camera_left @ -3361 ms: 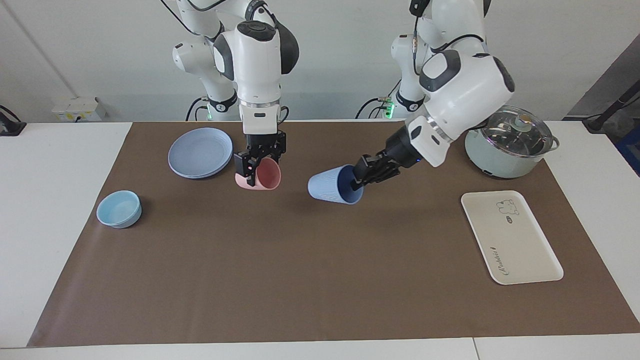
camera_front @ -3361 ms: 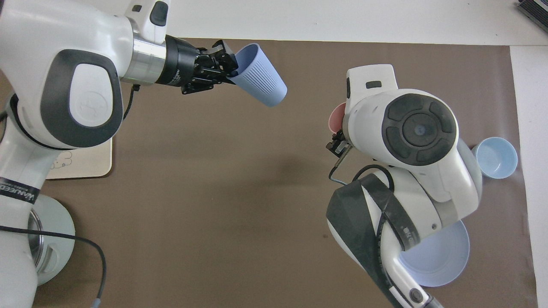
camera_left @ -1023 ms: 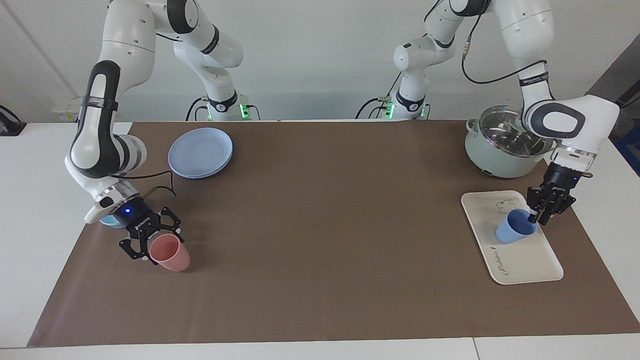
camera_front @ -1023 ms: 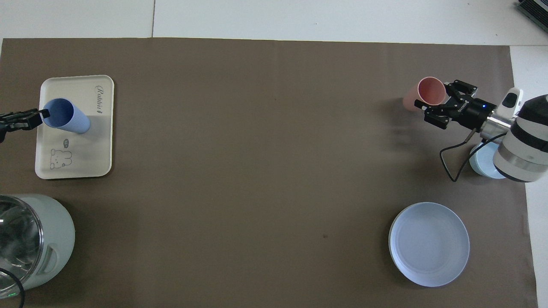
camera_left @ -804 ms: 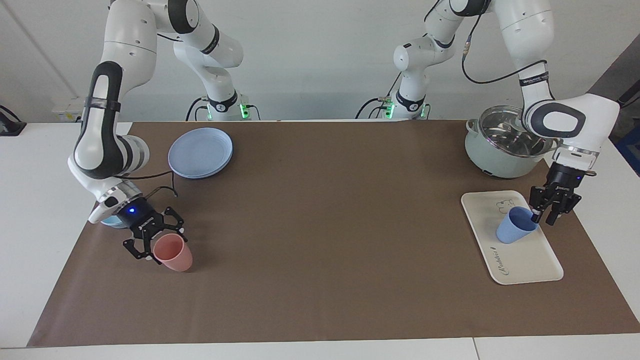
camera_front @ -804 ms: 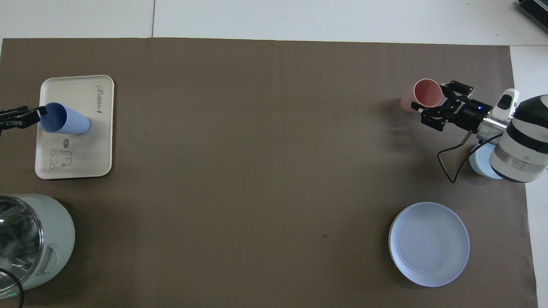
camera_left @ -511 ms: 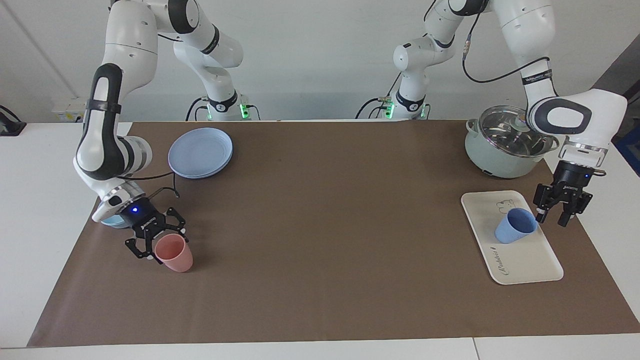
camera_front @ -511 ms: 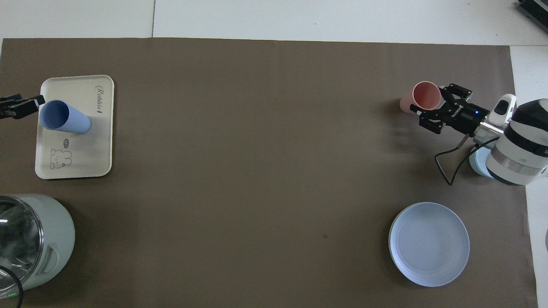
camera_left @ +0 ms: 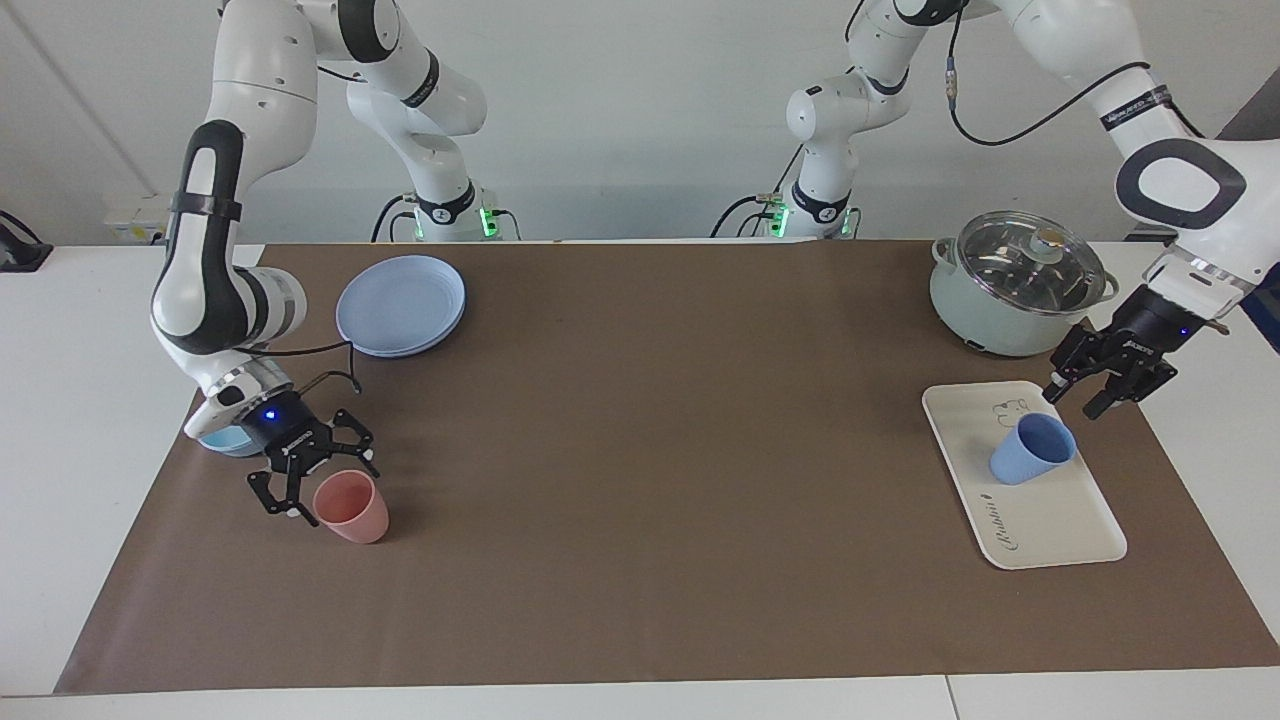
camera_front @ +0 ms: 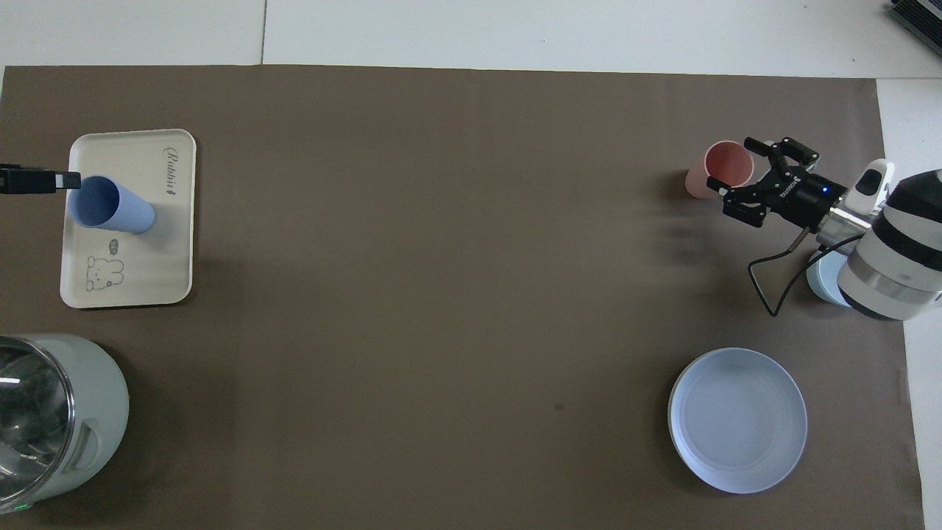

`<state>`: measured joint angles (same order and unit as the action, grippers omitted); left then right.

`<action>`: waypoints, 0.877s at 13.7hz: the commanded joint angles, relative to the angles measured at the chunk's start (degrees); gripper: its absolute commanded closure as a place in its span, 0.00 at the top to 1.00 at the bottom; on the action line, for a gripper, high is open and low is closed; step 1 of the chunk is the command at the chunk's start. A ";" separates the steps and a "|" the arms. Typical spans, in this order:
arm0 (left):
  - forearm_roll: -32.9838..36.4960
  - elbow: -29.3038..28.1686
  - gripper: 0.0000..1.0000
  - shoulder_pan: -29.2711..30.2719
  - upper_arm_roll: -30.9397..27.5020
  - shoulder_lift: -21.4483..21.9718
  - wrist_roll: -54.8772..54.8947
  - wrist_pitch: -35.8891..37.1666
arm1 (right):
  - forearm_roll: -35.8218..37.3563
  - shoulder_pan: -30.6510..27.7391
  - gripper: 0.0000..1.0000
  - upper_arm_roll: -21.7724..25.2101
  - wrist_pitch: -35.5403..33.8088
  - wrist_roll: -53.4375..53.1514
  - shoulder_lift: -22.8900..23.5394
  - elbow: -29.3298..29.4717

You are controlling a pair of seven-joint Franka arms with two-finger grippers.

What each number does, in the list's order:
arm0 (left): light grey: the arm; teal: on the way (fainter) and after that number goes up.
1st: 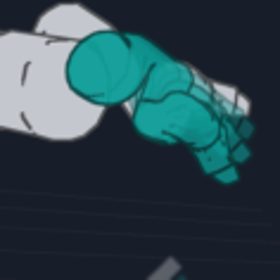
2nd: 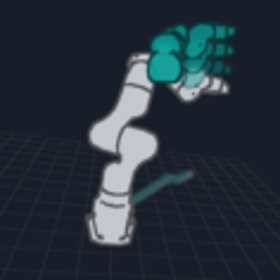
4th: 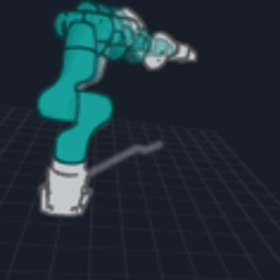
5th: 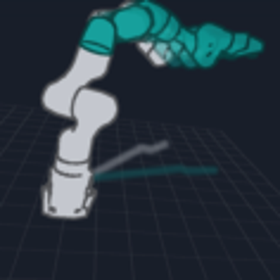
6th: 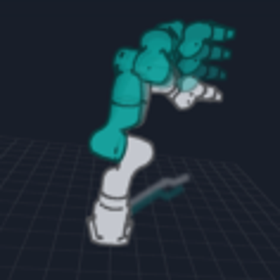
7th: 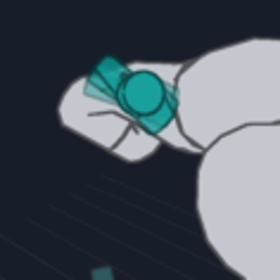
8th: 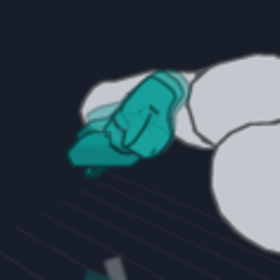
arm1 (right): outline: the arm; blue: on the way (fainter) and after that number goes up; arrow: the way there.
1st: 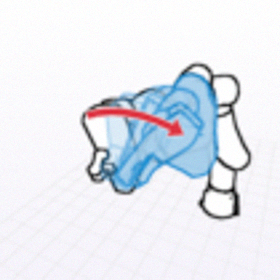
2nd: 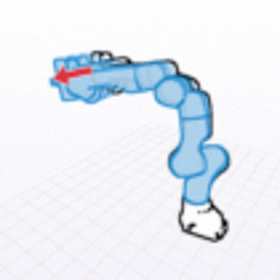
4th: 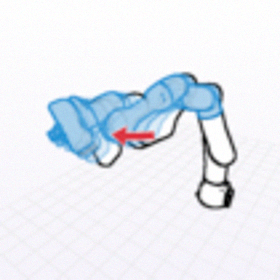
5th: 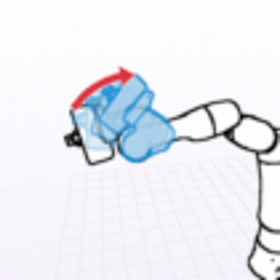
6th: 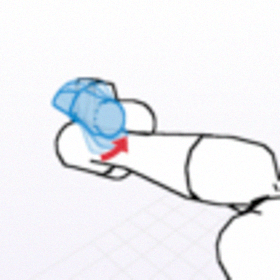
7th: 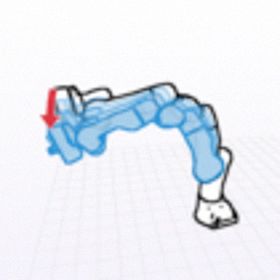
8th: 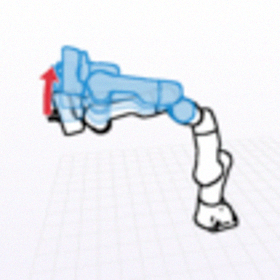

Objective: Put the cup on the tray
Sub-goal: 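Lower the blue cup onto the cream tray with the left gripper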

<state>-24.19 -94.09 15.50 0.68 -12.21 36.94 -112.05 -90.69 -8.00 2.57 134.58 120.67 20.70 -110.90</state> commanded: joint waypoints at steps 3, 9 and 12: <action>17.75 7.16 0.69 -10.47 -0.77 -0.10 -13.18 9.29 | 14.60 4.56 1.00 -0.03 8.41 -18.93 -11.46 -5.46; 22.96 13.76 0.69 -18.21 -0.86 1.92 -30.93 24.76 | 60.12 4.83 1.00 -0.11 5.10 -58.19 -19.81 -4.50; 26.38 14.12 0.69 -18.67 0.98 4.37 -34.99 26.43 | 77.54 4.75 1.00 -0.38 -2.53 -78.77 -22.37 -1.61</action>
<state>-0.62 -80.45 -2.65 1.33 -9.67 4.55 -87.81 -21.18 -2.98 2.39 136.79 52.06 0.25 -113.56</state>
